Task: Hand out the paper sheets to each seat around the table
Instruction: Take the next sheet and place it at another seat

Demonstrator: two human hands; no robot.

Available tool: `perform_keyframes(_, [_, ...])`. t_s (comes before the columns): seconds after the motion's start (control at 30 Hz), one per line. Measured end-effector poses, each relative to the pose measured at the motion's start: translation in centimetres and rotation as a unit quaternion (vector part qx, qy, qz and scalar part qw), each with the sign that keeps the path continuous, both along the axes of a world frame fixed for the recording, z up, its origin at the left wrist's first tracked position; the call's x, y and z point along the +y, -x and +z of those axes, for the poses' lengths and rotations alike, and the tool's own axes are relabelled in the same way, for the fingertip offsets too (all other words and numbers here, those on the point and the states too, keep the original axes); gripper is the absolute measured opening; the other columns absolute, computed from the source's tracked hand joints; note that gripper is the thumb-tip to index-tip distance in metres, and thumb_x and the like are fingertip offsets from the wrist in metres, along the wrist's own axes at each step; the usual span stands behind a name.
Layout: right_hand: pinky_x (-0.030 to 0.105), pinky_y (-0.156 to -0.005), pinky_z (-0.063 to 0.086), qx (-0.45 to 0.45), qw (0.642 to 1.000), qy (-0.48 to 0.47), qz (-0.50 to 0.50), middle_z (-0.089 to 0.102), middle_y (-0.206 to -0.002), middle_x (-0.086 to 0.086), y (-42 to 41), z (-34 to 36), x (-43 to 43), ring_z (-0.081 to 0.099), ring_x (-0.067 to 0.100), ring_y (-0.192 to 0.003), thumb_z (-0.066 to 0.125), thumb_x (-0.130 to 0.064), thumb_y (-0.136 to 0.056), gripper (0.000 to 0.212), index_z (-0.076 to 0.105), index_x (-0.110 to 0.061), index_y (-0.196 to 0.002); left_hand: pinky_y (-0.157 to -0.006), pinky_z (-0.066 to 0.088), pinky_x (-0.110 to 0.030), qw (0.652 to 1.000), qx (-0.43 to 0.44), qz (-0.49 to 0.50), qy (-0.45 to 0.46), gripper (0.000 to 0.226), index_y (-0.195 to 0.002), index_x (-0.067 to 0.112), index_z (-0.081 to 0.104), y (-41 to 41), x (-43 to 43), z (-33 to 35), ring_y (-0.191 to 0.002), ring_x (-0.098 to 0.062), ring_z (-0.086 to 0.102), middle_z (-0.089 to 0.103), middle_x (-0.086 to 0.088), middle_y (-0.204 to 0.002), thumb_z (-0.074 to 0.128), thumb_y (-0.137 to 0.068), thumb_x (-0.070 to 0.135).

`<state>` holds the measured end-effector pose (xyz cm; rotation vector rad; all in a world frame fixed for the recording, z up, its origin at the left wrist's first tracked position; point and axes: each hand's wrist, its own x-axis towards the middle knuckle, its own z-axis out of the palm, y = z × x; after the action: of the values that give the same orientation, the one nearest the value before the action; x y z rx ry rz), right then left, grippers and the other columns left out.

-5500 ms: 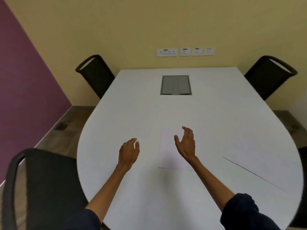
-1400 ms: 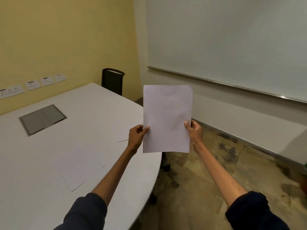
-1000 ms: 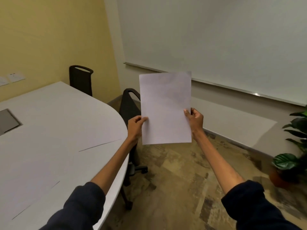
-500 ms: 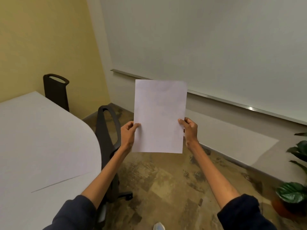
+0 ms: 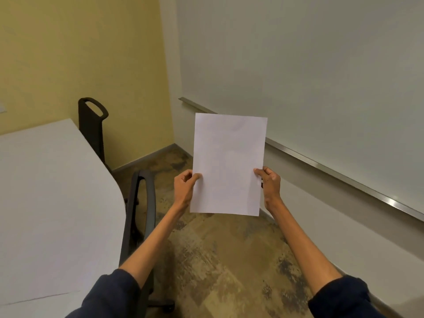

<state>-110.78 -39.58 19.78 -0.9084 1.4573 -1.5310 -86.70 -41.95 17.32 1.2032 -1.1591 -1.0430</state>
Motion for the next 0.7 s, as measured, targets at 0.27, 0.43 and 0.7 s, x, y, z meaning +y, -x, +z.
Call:
perform_keyframes(0.27, [0.017,-0.052,0.049,0.008,0.998,-0.002,0.066,0.067,-0.076,0.000,1.7,-1.6,-17.8,0.061,0.011,-0.061,0.065,-0.016,-0.090,0.013,0.064,-0.012,-0.078,-0.068,0.041,-0.029,0.997,-0.012,0.070,-0.016,0.021,-0.070,0.007,0.060,1.8,-15.7,-2.3,-0.070,-0.018,0.054,0.063,-0.007,-0.077,0.063,-0.090,0.012])
perform_keyframes(0.43, [0.025,-0.059,0.049,0.032,0.991,0.009,0.132,0.067,-0.086,0.012,1.9,-0.4,-30.6,0.060,0.022,-0.070,0.065,-0.014,-0.090,0.012,0.064,-0.003,-0.086,-0.067,0.040,-0.030,0.992,-0.024,0.123,-0.018,0.022,-0.067,0.012,0.062,1.6,-25.6,-1.9,-0.066,-0.015,0.054,0.064,-0.001,-0.072,0.064,-0.088,0.013])
perform_keyframes(0.7, [0.034,-0.068,0.046,0.013,0.971,0.025,0.238,0.063,-0.084,0.016,-4.1,1.7,-47.8,0.055,0.027,-0.075,0.067,-0.010,-0.089,0.010,0.065,0.000,-0.087,-0.075,0.047,-0.032,0.978,-0.048,0.204,-0.016,0.018,-0.086,0.001,0.072,-4.0,-37.8,0.1,-0.082,-0.031,0.065,0.072,-0.009,-0.088,0.066,-0.088,0.017])
